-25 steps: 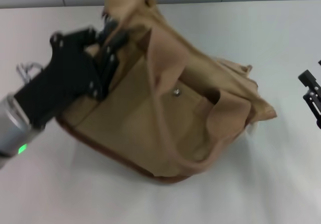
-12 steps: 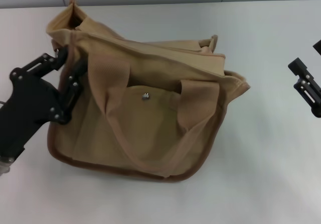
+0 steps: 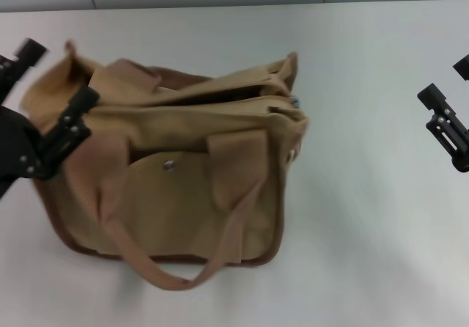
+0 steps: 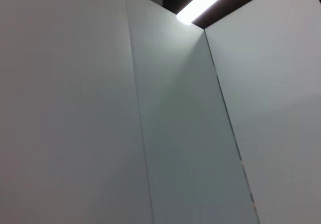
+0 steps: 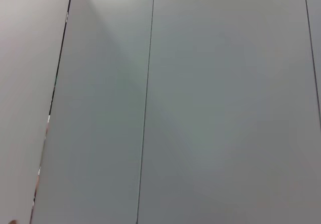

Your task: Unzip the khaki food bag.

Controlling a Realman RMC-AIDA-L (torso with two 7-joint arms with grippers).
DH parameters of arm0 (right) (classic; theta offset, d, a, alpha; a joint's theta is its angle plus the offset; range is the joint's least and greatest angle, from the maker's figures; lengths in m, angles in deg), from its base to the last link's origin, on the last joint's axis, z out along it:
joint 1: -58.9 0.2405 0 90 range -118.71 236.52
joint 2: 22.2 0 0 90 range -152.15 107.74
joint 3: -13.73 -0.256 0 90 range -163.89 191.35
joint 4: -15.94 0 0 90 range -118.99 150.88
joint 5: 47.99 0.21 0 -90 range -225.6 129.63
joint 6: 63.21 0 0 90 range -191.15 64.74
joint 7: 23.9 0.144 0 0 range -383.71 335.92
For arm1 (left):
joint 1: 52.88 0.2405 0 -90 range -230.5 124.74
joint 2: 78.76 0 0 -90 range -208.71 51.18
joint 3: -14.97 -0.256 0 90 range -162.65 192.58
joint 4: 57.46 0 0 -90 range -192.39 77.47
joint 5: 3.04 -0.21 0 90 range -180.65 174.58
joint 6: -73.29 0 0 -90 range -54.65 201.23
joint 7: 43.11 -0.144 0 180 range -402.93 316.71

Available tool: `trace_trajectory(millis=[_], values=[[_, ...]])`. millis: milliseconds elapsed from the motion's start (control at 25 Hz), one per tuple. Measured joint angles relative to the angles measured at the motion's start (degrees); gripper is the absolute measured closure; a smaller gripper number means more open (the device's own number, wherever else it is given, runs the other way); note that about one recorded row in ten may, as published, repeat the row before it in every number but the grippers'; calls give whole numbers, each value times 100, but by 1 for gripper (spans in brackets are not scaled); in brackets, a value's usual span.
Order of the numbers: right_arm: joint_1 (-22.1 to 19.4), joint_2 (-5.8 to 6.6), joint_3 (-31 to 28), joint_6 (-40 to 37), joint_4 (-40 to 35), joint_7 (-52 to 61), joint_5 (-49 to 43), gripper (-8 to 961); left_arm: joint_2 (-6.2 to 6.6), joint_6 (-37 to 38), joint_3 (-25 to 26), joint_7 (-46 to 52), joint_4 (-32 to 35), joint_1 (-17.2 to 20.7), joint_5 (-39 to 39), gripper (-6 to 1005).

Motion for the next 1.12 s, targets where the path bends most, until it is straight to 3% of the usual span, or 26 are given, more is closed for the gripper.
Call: trace_trajectory(millis=[120,320,360,400,440,640,720,800,1000,1120], values=[[-5,4,0,-33,5,55,0,348,1,63,116,146,69,33,65,269],[-7,22,0,-300,4,355,-6,347,15,94,34,987,608,49,124,172],[-5,31,3,-391,-8,454,-15,348,31,97,-151,1221,836,48,67,153],[-2,69,30,-566,-50,676,-52,348,94,102,-658,1619,1272,52,-30,153],[-2,69,30,-566,-50,676,-52,349,94,102,-658,1619,1272,52,-30,154],[-4,246,83,-945,-548,1482,-1068,316,478,109,-2374,2354,1922,58,-111,155],[9,277,83,-974,-966,1949,-1852,299,585,94,-2701,2532,1936,-2,-304,155],[118,274,75,-971,-1488,2431,-3105,283,642,79,-2821,2640,1939,-35,-586,156],[399,158,-39,-759,-1605,2788,-4130,209,703,9,-2652,2808,1918,-45,-1258,157],[430,109,-43,-671,-1604,2790,-4166,135,707,-13,-2551,2851,1918,-43,-1411,158]])
